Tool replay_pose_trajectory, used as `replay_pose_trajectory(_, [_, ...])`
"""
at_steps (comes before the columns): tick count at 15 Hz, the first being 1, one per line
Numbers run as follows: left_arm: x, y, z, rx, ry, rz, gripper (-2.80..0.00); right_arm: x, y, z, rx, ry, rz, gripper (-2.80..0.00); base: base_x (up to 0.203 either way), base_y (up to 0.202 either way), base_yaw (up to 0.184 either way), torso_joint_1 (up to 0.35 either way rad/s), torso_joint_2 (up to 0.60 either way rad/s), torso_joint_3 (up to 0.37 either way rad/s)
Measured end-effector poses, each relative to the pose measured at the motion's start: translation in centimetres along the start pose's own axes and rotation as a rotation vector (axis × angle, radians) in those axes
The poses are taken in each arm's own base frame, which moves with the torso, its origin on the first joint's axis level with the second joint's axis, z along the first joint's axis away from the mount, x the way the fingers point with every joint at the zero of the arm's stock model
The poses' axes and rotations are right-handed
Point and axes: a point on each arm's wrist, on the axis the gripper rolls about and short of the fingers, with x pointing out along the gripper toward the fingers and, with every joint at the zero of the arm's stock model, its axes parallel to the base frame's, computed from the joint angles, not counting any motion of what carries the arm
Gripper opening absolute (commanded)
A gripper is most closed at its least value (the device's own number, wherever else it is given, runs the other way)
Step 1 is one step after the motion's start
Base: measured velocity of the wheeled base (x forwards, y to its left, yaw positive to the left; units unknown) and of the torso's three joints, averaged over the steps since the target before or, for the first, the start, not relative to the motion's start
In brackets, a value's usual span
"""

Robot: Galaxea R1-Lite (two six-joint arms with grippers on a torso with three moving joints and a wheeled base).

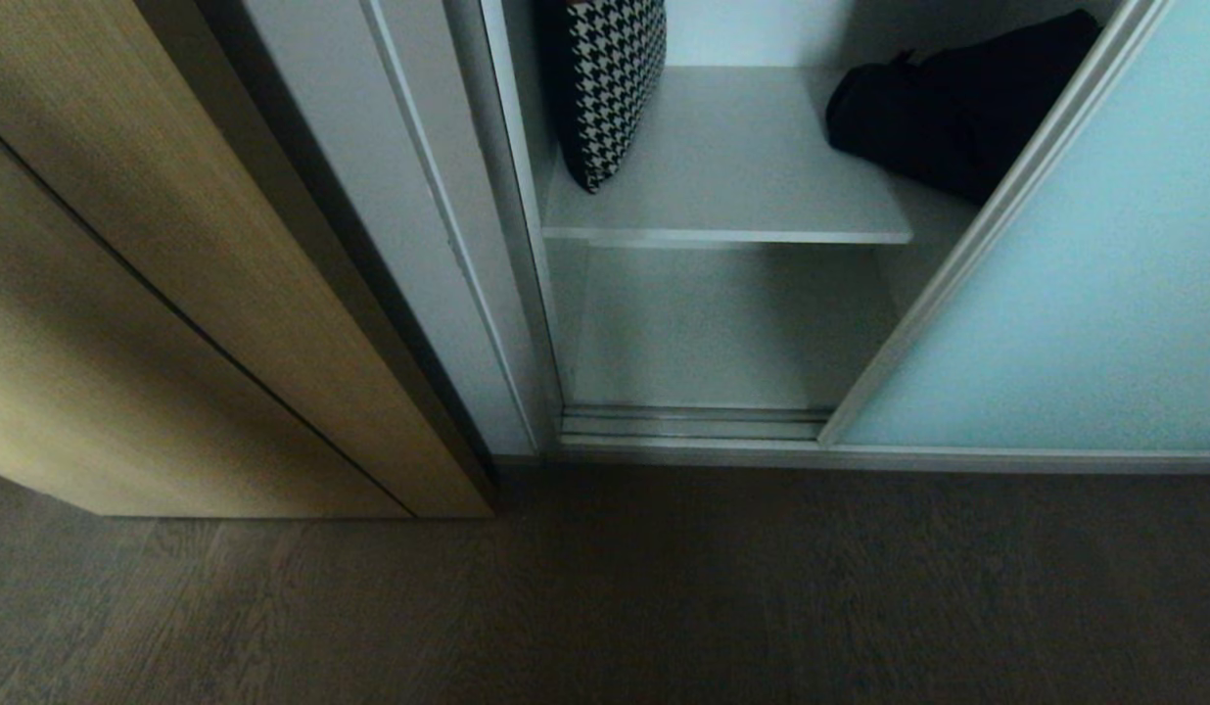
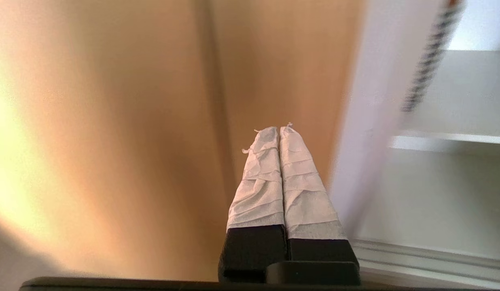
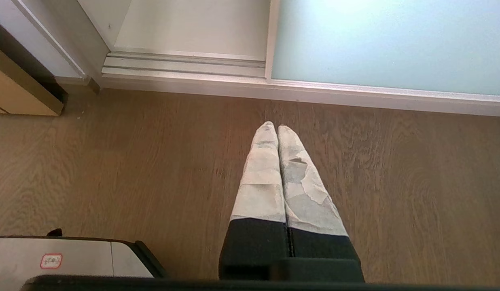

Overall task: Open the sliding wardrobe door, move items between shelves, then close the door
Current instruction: Open the door

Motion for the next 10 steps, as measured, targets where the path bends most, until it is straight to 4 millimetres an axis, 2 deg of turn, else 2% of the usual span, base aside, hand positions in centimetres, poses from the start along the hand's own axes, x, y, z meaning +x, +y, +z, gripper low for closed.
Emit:
replay_pose_trajectory(3, [-4.0, 1.3, -2.2, 0.033, 0.013, 0.024, -2.80, 0.0, 0.0, 0.0, 0.000, 0.000, 0.000, -2.80, 0.000, 0.000, 0.000, 0.000, 0.00, 0.000])
replay_pose_trajectory(6, [-7.2, 1.9, -5.1, 0.081, 0.087, 0.053, -2.80, 0.0, 0.0, 0.0, 0.000, 0.000, -0.001, -2.80, 0.000, 0.000, 0.000, 0.000, 0.00, 0.000])
replay_pose_trajectory(10, [-9.0, 2.1, -6.4, 0.088, 0.097, 0.123, -2.80, 0.0, 0.0, 0.0, 0.000, 0.000, 0.000, -2.80, 0.000, 0.000, 0.000, 0.000, 0.00, 0.000])
